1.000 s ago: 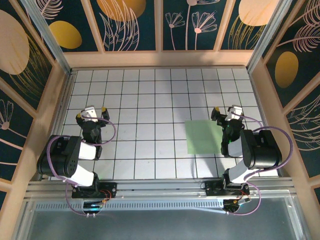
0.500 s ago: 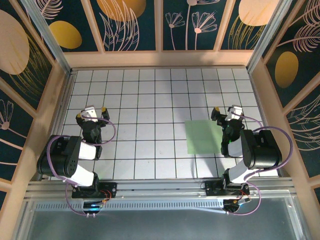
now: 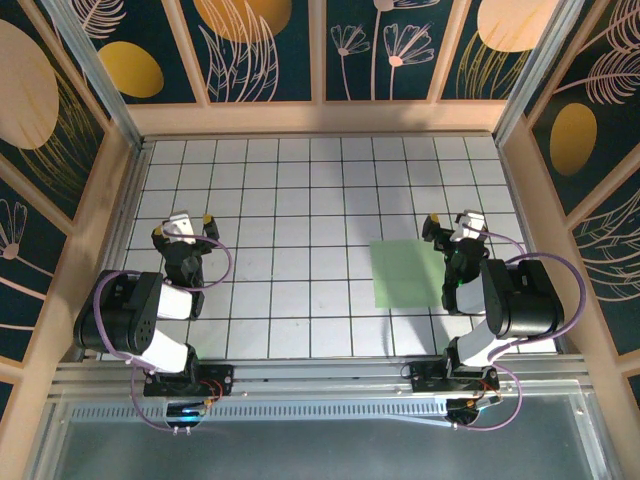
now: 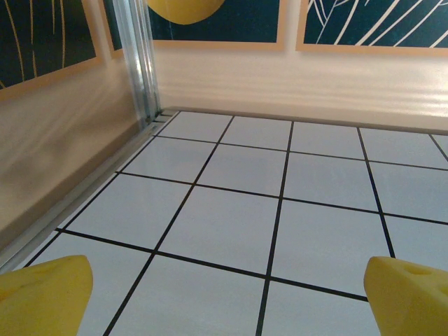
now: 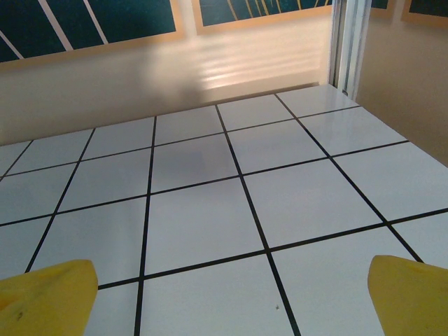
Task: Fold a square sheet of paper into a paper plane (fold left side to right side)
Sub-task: Move the square sheet of paper to the center of the table.
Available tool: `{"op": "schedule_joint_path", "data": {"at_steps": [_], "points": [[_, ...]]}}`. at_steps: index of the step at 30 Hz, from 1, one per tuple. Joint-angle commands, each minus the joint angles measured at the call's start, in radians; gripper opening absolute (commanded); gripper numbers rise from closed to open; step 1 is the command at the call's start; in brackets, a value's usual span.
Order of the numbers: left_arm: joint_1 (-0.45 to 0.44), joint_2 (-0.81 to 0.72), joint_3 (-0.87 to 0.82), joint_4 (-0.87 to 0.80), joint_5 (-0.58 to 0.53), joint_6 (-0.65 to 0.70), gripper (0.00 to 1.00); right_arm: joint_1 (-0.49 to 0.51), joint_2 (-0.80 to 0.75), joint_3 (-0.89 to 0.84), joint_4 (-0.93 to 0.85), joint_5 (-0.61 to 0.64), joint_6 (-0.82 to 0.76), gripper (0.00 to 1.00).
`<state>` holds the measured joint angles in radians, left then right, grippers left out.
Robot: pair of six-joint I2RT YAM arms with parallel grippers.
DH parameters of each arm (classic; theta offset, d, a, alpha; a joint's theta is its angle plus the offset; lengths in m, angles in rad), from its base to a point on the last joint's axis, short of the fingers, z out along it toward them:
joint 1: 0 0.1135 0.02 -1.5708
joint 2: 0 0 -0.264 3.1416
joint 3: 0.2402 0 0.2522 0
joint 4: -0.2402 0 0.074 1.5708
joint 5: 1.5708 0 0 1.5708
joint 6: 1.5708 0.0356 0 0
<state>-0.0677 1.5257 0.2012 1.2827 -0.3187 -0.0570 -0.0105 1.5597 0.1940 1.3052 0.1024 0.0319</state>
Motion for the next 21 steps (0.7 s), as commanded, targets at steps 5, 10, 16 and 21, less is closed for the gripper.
{"op": "schedule_joint_path", "data": {"at_steps": [5, 10, 16, 21], "points": [[0.006, -0.002, 0.010, 0.047, 0.000, -0.023, 0.99, -0.011, -0.029, 0.026, -0.005, -0.038, 0.004, 0.99], [0.006, -0.013, 0.005, 0.057, -0.007, -0.020, 0.99, -0.013, -0.155, 0.080, -0.203, -0.033, 0.004, 0.99], [0.006, -0.323, 0.106, -0.381, -0.039, -0.067, 0.99, -0.013, -0.375, 0.207, -0.598, -0.111, 0.120, 0.99], [0.006, -0.517, 0.255, -0.832, 0.023, -0.338, 0.99, -0.011, -0.450, 0.339, -0.945, -0.266, 0.310, 0.99]]}}
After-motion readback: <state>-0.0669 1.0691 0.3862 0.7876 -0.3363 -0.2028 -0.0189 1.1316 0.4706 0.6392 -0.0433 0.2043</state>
